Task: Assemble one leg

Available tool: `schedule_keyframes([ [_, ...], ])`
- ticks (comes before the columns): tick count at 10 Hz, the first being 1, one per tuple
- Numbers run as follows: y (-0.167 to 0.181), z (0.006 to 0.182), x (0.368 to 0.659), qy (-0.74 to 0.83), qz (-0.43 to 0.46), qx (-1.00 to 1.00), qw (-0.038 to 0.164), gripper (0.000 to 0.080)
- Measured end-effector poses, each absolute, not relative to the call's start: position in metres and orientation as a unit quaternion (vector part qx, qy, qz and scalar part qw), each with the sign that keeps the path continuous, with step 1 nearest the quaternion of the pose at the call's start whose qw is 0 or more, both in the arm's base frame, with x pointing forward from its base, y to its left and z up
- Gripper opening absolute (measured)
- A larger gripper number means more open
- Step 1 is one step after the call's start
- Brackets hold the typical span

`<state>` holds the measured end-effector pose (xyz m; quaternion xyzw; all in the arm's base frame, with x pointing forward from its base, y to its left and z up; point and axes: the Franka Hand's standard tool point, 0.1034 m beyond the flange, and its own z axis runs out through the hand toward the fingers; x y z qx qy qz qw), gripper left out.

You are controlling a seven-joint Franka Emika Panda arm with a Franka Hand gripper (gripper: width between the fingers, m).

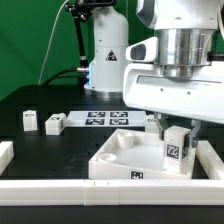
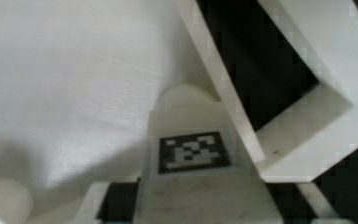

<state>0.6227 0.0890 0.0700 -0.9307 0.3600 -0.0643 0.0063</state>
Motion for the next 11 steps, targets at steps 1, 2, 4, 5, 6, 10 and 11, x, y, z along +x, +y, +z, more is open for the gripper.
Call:
schedule_keyframes([
  [1, 0.0896, 0.0698, 0.6226, 0.359, -0.064, -0.931, 0.007, 0.0303],
  [2, 0.0898, 0.0696, 0.6225, 0.359, -0.064, -0.931, 0.007, 0.0388],
  [4, 0.0898, 0.0695, 0.6224, 0.359, -0.064, -0.931, 0.007, 0.0561],
  [5, 0.0898, 0.0694, 0.6224, 0.359, -0.064, -0.931, 0.007, 0.0634],
  [6, 0.0898, 0.0694, 0.6224, 0.359, -0.064, -0.931, 0.007, 0.0646],
  [10, 0.0898, 0.0693, 0.6224, 0.359, -0.064, -0.931, 0.007, 0.0649],
  [11, 0.0898, 0.0693, 0.6224, 0.359, -0.064, -0.931, 0.007, 0.0649],
])
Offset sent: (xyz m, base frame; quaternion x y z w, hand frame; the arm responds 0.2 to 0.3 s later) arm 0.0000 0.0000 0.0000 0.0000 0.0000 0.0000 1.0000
